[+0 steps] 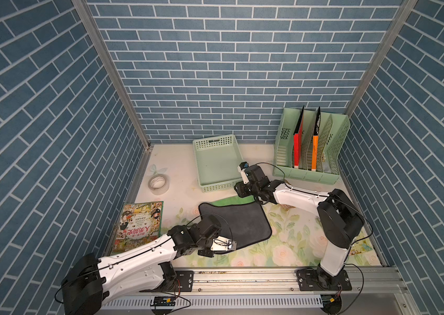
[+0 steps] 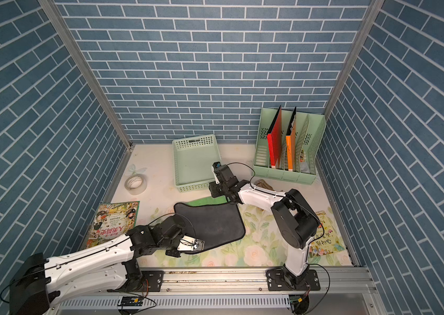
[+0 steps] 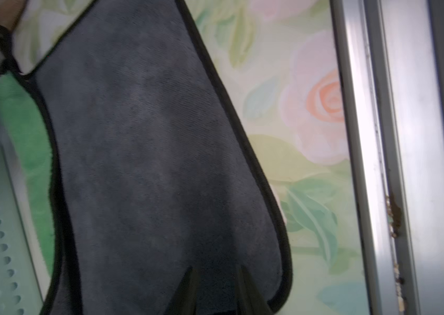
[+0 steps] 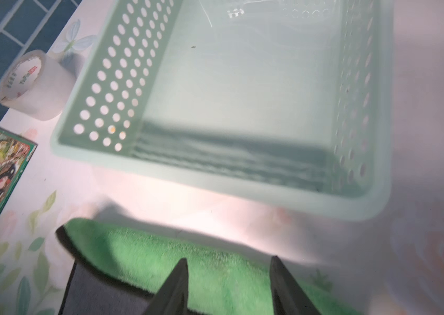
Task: Fold the square dishcloth
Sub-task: Flatten out the cleaning item at the center of the board.
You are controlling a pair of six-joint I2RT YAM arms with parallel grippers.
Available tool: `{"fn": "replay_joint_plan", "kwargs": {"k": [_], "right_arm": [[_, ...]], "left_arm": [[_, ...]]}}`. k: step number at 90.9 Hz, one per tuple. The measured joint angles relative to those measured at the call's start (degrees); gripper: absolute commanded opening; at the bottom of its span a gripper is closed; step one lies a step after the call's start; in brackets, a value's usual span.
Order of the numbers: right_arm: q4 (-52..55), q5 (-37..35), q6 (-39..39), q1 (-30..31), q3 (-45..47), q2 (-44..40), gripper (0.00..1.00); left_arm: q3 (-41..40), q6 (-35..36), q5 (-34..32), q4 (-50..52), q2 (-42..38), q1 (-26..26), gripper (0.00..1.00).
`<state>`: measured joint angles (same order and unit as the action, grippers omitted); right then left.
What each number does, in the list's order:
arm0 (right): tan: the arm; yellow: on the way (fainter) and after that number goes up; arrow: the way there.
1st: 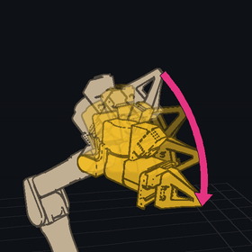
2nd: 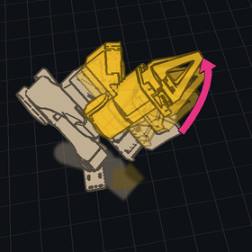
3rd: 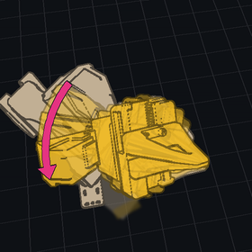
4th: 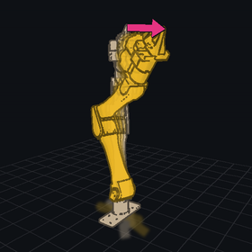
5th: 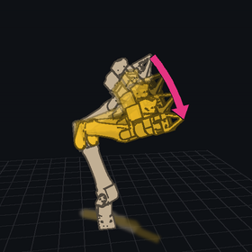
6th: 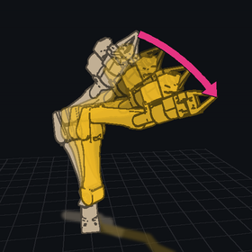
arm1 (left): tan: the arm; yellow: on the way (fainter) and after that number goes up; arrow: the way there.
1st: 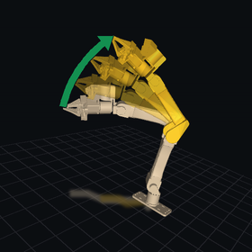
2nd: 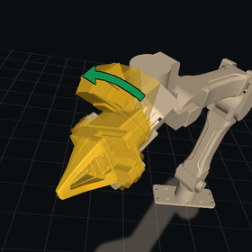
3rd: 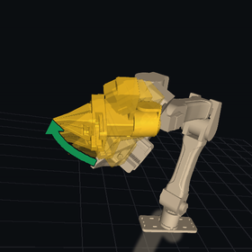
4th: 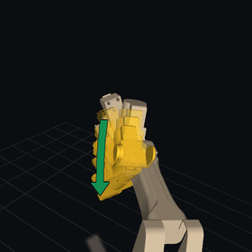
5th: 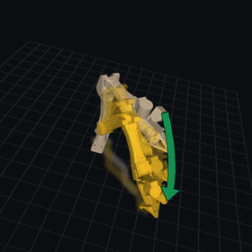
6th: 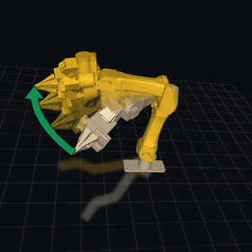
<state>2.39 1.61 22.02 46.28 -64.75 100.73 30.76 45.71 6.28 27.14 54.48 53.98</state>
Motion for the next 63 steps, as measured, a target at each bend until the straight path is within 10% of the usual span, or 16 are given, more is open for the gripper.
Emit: {"fn": "replay_joint_plan", "kwargs": {"k": [23, 63], "right_arm": [[0.66, 1.18, 0.22, 1.27, 10.45, -3.58, 0.58], [0.31, 5.11, 0.63, -3.43, -1.05, 9.90, 0.55]], "left_arm": [[0.55, -1.62, 1.53, -11.15, 6.25, -0.85, 0.35], [-1.31, -2.27, -0.85, -20.94, 20.41, 5.18, 0.38]]}}
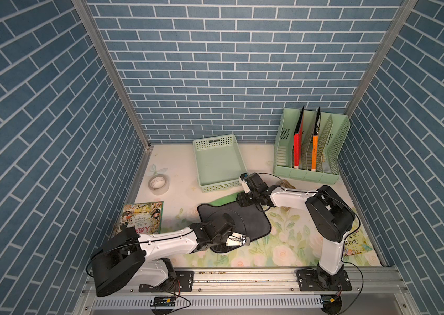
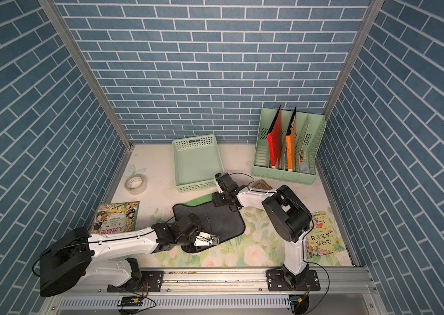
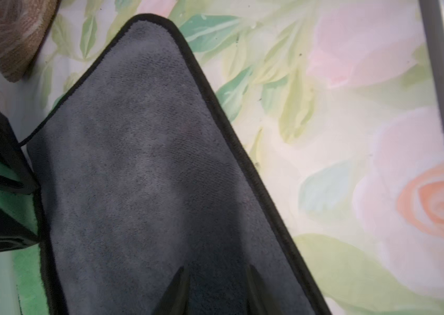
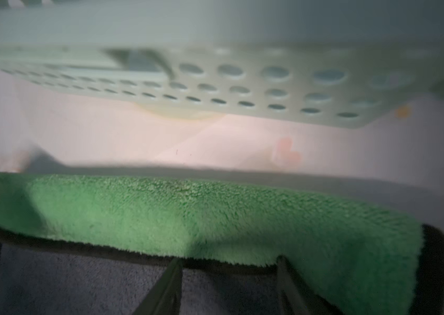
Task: Fold the square dishcloth
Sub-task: Flatten out the cleaning item at the center of the board.
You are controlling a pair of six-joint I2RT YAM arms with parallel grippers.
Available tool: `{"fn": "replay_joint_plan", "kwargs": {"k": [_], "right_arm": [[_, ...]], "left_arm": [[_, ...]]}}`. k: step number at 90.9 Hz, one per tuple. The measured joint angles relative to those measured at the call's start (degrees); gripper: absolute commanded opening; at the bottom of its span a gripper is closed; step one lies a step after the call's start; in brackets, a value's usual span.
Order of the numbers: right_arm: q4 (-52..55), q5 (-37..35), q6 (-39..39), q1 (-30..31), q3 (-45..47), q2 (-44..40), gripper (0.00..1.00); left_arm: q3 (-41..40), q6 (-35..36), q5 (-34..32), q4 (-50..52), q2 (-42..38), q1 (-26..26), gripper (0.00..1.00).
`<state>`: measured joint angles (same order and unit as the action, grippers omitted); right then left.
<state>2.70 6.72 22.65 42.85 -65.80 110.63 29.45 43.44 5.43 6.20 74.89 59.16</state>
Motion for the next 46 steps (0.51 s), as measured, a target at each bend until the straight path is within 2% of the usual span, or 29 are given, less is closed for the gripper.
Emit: {"fn": "replay_joint_plan", "kwargs": {"k": [14, 27, 46], "right_arm": [[-0.42, -0.04, -0.02, -1.73, -1.55, 0.72, 0.55], [-1.22, -0.35, -0.02, -2.25, -1.40, -0.07, 0.53], [-2.84, -0.42, -0.04, -2.23, 1.36, -4.15, 0.54]], "left_arm": [[-1.11, 0.85, -1.11, 2.14, -0.35, 2.54, 0.36], [-1.09, 1.49, -0.79, 5.86, -1.77, 4.07, 0.31], [-1.07, 3.13, 3.02, 18.71, -8.26, 4.63, 0.28]]}}
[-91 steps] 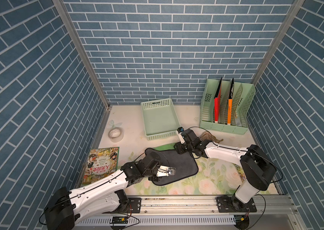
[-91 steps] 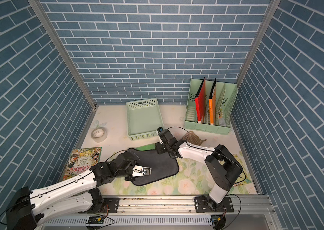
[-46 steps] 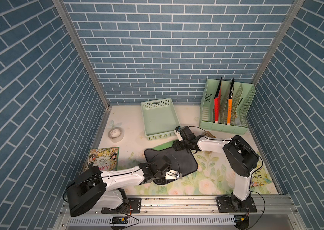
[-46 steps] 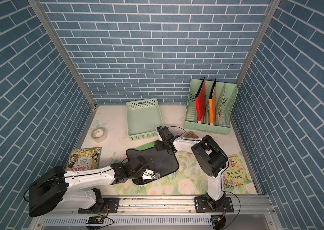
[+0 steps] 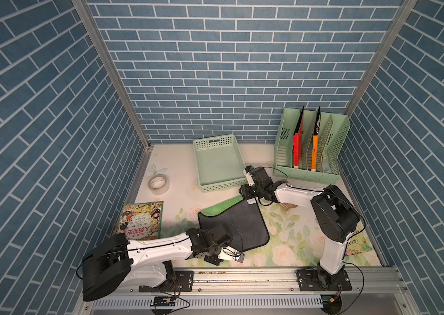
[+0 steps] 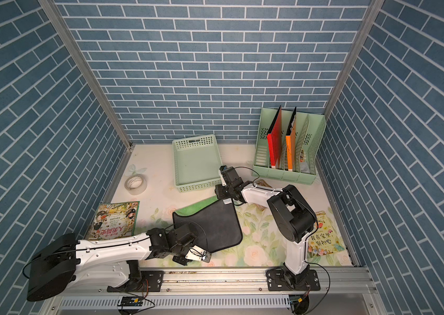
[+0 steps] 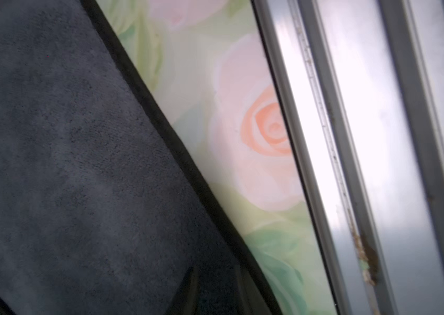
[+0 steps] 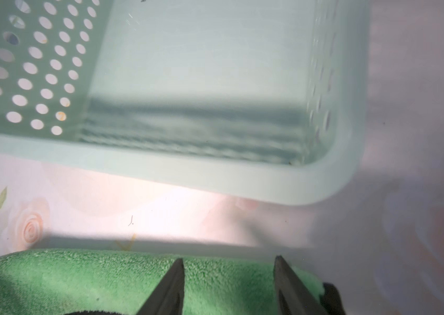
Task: Fold the square dishcloth
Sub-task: Flatten out the cleaning item at the center of the board.
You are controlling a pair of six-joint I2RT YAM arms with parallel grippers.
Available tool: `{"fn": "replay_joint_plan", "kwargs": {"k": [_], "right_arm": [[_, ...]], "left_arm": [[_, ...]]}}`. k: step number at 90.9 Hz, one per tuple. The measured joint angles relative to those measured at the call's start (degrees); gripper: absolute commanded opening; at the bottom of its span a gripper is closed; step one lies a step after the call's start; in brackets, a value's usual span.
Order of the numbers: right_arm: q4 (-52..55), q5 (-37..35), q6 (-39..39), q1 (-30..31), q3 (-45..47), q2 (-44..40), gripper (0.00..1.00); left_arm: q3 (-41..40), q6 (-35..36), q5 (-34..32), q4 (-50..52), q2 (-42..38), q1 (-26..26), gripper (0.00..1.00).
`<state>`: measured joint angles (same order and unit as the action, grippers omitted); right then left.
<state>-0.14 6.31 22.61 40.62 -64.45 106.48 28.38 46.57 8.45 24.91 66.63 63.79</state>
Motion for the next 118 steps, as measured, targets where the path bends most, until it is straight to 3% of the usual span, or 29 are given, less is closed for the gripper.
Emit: {"fn": "replay_joint_plan", "kwargs": {"k": [14, 29, 49, 69, 96, 118], "right_arm": [[-0.66, -0.15, 0.00, 0.72, 3.32, -5.60, 0.54], [-1.60, -0.87, 0.04, 3.72, 8.79, -13.00, 0.52], [-3.76, -0.94, 0.09, 7.13, 17.18, -16.35, 0.43], [-4.11, -2.08, 1.60, 8.41, 23.91, -14.47, 0.39], [-8.31, -4.52, 2.23, 10.73, 27.58, -15.80, 0.36], [-5.27, -5.66, 3.19, 12.24, 31.28, -21.53, 0.36]], "left_arm": [[2.47, 0.46, 1.16, 7.21, -7.98, -0.17, 0.32], [4.04, 1.64, -1.42, 3.04, -13.73, -5.60, 0.31], [3.52, 6.32, -2.78, -7.13, -7.34, -23.61, 0.35], [3.50, 10.27, -2.86, -9.46, -0.94, -28.30, 0.44], [1.79, 11.78, -4.96, -17.99, 4.68, -28.44, 0.34], [2.05, 12.44, -7.50, -20.92, 8.02, -30.58, 0.09]]}}
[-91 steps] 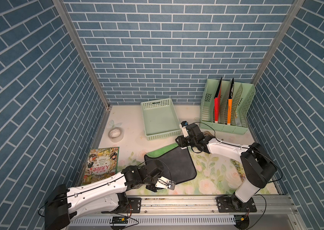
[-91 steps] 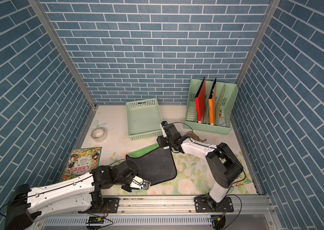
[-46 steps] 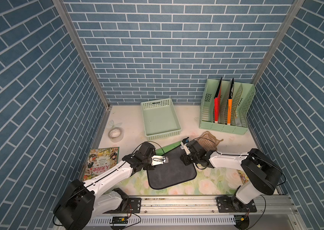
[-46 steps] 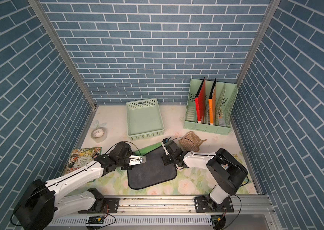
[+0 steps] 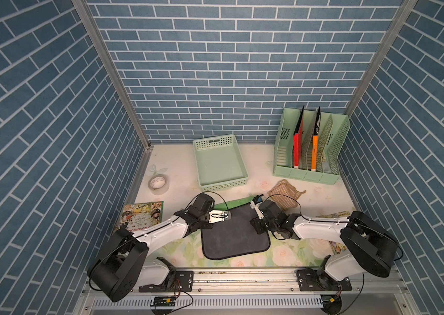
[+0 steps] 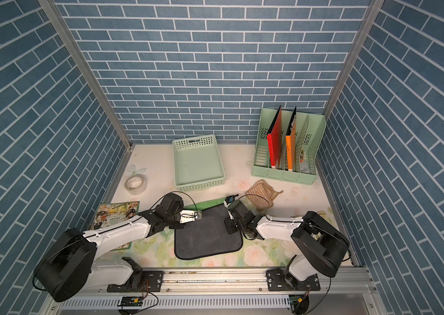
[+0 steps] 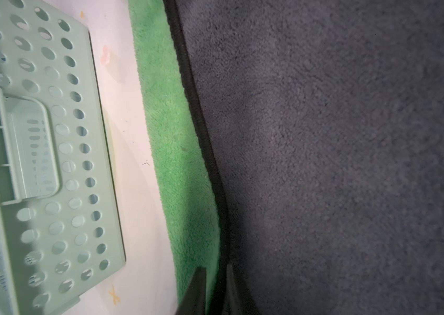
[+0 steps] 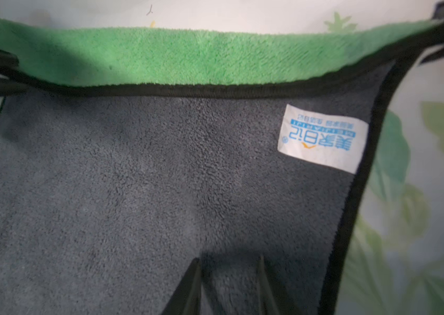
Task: Fold the square dishcloth
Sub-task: Flatten out the cleaning item at the center of the board.
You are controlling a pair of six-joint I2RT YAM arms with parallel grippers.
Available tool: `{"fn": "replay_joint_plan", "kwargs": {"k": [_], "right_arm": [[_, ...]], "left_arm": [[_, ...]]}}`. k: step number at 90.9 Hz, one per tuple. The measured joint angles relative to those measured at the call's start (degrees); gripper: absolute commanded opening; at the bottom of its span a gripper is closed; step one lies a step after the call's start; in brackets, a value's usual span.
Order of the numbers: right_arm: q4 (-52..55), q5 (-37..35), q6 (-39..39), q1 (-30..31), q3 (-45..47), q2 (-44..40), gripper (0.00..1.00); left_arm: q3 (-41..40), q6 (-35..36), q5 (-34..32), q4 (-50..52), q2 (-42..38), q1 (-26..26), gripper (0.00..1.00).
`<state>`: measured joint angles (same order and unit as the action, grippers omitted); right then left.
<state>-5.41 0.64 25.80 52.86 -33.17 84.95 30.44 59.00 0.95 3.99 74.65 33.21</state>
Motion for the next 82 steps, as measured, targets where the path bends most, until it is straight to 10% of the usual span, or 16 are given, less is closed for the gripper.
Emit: {"fn": "replay_joint_plan", "kwargs": {"k": [54, 70, 82], "right_arm": [[-7.50, -2.60, 3.65, 14.69, -7.30, 11.08, 0.39], [-11.91, -1.73, 4.94, 14.69, -4.15, 9.94, 0.38], [-11.47, -1.20, 5.90, 14.78, -3.54, 8.96, 0.41]], "left_arm": [[6.19, -9.31, -0.57, -3.26, 5.79, -7.56, 0.08], [5.64, -10.93, -6.10, -9.05, 6.32, -9.31, 0.52], [4.81, -11.43, -7.61, -9.70, 3.93, -9.35, 0.62]]}}
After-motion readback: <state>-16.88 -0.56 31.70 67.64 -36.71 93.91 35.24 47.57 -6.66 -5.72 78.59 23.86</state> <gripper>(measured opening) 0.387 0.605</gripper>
